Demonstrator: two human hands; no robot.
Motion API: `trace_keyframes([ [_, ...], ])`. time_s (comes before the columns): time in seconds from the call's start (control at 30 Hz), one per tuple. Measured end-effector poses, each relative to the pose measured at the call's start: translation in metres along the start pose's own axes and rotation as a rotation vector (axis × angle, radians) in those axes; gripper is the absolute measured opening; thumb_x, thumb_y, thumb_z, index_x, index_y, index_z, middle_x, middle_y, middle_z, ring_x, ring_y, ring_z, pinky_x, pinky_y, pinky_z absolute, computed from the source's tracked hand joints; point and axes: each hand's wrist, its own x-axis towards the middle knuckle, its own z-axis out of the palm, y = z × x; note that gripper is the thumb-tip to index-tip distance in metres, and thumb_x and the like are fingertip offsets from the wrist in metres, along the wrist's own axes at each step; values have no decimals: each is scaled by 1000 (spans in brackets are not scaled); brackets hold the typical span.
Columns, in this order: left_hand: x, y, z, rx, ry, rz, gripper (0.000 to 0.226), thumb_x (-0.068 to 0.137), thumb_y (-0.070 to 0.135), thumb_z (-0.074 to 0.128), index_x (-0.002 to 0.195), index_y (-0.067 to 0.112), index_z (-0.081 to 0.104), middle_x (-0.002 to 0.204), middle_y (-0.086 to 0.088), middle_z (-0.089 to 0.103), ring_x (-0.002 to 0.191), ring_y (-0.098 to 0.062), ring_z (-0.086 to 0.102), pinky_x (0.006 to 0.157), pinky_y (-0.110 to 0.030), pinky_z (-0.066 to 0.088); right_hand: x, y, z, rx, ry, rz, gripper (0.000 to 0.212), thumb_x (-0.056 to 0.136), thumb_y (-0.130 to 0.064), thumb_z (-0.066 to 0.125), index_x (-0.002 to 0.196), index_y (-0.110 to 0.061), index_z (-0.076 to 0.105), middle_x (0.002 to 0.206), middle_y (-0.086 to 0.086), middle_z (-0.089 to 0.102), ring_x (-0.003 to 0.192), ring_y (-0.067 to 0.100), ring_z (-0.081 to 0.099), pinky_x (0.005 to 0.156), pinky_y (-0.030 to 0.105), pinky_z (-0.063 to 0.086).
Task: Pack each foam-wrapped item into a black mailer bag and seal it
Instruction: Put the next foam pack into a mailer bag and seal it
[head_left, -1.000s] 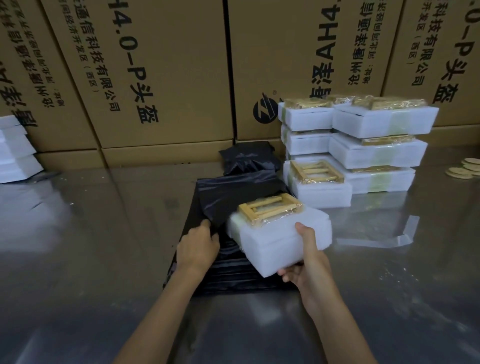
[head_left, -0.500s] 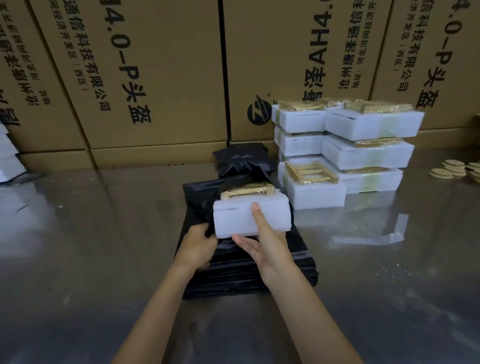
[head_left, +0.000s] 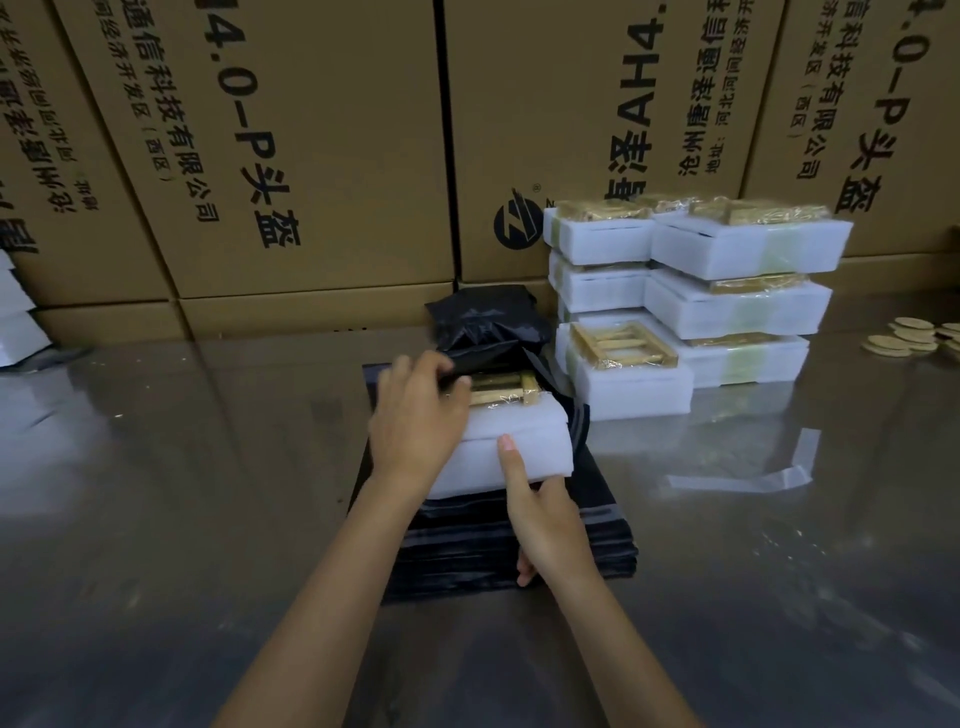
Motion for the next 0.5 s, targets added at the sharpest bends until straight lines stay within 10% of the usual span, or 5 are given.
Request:
trace_keyframes([
  [0.13,33,27,28,267,-111,158,42,97,37,56,136,23,54,130,-6,48,123,-24,42,97,-42,42,4,2,-2,-89,11,-38,91,80,-91,24,113,-12,56,100,10,67,85,28,68,57,41,61],
  [0.33,36,47,42,113,-222,420,27,102,21,50,124,19,66,110,-5,54,101,-23,56,75,-42,50,19,-1,-9,-111,41,-42,81,96,-73,14,126,-16,63,120,7,67,108,26,60,99,48,48],
  [0.5,7,46,51,249,-197,621,26,100,19,50,121,16,65,104,-4,49,84,-22,55,57,-41,46,41,-9,-16,-270,25,1,57,106,-48,23,109,-10,65,111,8,68,101,33,63,88,43,55],
])
